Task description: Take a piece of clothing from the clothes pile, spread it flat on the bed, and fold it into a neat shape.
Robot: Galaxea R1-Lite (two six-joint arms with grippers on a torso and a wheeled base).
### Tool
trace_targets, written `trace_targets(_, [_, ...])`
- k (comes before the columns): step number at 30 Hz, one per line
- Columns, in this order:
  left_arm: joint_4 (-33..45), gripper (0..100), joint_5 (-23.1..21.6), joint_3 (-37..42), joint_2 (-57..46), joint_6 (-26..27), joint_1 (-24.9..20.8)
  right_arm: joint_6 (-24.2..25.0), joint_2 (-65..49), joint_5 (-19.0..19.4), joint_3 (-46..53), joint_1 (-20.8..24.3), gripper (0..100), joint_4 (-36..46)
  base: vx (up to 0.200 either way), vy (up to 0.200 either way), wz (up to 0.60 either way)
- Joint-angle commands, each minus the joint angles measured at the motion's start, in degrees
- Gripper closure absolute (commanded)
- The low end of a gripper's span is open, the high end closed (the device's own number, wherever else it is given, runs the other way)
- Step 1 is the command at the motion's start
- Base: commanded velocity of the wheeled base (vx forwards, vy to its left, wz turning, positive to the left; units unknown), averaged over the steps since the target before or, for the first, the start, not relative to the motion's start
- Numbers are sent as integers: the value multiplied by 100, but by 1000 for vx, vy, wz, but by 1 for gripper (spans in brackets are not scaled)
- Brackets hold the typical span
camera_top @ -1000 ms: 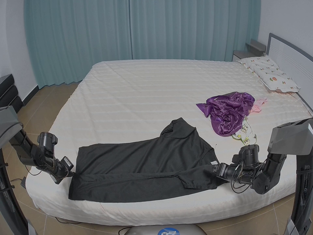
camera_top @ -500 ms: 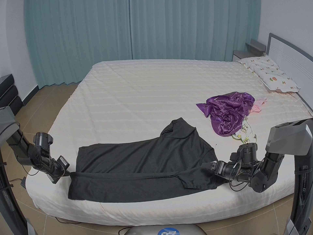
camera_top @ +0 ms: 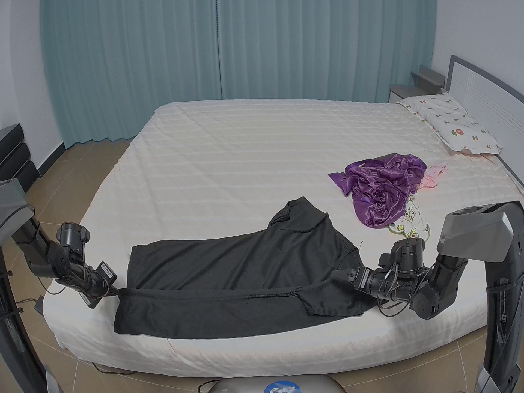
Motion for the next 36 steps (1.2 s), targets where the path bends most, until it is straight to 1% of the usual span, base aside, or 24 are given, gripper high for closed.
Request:
trace_targets(1, [2,100,-6,1,21,-2,4,3,149,0,-66,-10,100,-18,0,0,0])
trace_targets(5, [-7,100,3,1,29,-11,4,21,114,0,-39,-107,100,-53,0,0,0])
trace_targets(10, [2,100,3,1,38,-11,4,30,35,-9,40,-125,100,-62,0,0,0])
trace_targets(19, [2,100,12,-8,56,15,-4,47,-123,0,189,-371,100,-123,0,0,0])
trace_targets(23, [2,100,20,-26,73,24,-22,30,-114,8,277,-362,100,-185,0,0,0])
trace_targets(28, [2,100,73,1,109,59,-48,38,-18,8,259,-239,100,-185,0,0,0])
trace_targets(29, [2,0,82,-8,117,59,-66,38,-9,8,233,-239,0,-194,0,0,0])
trace_targets(33, [10,0,91,-26,126,50,-75,47,-35,8,224,-230,0,-273,0,0,0])
trace_targets(36, [10,0,73,-34,109,42,-75,179,-167,-9,277,-239,0,-361,0,0,0])
